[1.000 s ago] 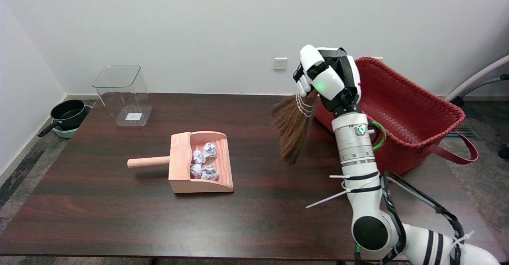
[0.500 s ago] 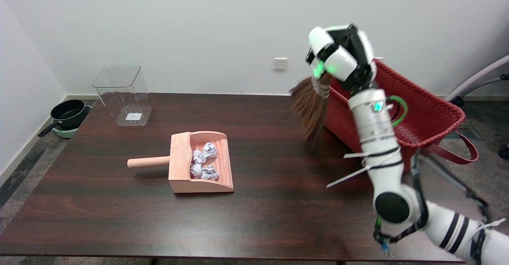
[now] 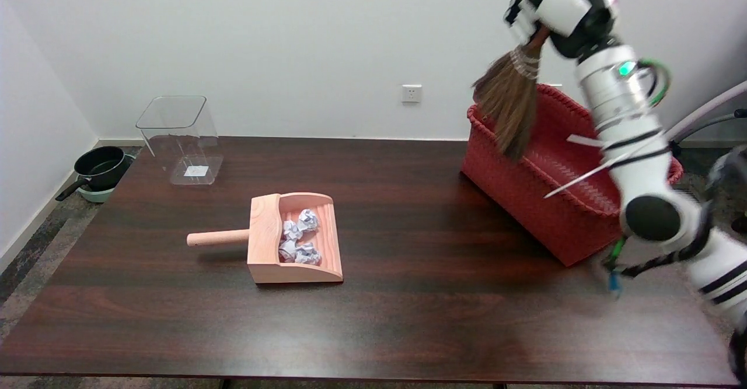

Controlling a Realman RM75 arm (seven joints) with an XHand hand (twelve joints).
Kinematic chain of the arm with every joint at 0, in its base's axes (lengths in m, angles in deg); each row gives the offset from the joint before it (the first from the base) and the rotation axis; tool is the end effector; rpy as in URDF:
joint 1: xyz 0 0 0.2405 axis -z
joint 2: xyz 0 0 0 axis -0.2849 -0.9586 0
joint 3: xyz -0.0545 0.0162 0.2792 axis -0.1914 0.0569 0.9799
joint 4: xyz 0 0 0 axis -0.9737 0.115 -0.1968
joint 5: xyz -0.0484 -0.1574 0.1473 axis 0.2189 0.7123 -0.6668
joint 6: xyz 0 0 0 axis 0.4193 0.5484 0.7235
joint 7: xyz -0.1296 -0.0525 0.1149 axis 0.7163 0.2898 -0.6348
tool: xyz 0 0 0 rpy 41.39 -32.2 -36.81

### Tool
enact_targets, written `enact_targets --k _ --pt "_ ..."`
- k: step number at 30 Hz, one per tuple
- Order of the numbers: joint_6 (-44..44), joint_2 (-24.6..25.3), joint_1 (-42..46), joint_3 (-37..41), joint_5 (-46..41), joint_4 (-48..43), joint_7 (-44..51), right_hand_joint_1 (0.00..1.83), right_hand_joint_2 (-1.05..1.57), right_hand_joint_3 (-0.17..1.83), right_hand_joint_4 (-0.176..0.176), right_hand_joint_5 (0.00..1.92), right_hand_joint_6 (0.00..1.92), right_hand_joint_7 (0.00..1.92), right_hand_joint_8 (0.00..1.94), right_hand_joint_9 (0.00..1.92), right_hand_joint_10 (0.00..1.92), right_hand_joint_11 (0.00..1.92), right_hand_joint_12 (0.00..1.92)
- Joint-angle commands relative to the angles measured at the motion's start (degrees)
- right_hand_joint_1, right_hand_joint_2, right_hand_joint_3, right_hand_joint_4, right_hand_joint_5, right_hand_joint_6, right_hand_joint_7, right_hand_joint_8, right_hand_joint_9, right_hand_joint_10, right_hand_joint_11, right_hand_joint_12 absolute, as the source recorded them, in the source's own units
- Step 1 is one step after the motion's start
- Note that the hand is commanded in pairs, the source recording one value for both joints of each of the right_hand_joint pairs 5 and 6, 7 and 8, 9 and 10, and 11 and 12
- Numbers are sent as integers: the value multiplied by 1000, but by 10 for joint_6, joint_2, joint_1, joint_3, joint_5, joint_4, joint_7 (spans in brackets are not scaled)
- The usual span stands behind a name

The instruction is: Place the broom in the basket.

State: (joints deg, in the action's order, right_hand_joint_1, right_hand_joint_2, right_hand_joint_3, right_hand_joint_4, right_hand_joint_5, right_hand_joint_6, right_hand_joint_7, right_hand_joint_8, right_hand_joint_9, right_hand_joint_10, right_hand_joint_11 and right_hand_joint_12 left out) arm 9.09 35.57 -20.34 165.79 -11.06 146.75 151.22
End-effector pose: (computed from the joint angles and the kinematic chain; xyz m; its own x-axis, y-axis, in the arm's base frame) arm -0.0903 -0.3845 0.4209 0.0660 0.1637 0.9843 -0.8522 -0.5039 0.1410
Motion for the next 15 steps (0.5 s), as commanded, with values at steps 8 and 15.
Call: enact_targets --k 8,15 --pt "294 -101 64 277 -107 -46 -141 991 1571 824 0 1920 1920 1840 1840 1885 1885 1700 1700" --pt "266 -76 151 248 -109 -32 -151 991 1571 827 0 1920 1920 1839 1839 1885 1885 1696 1696"
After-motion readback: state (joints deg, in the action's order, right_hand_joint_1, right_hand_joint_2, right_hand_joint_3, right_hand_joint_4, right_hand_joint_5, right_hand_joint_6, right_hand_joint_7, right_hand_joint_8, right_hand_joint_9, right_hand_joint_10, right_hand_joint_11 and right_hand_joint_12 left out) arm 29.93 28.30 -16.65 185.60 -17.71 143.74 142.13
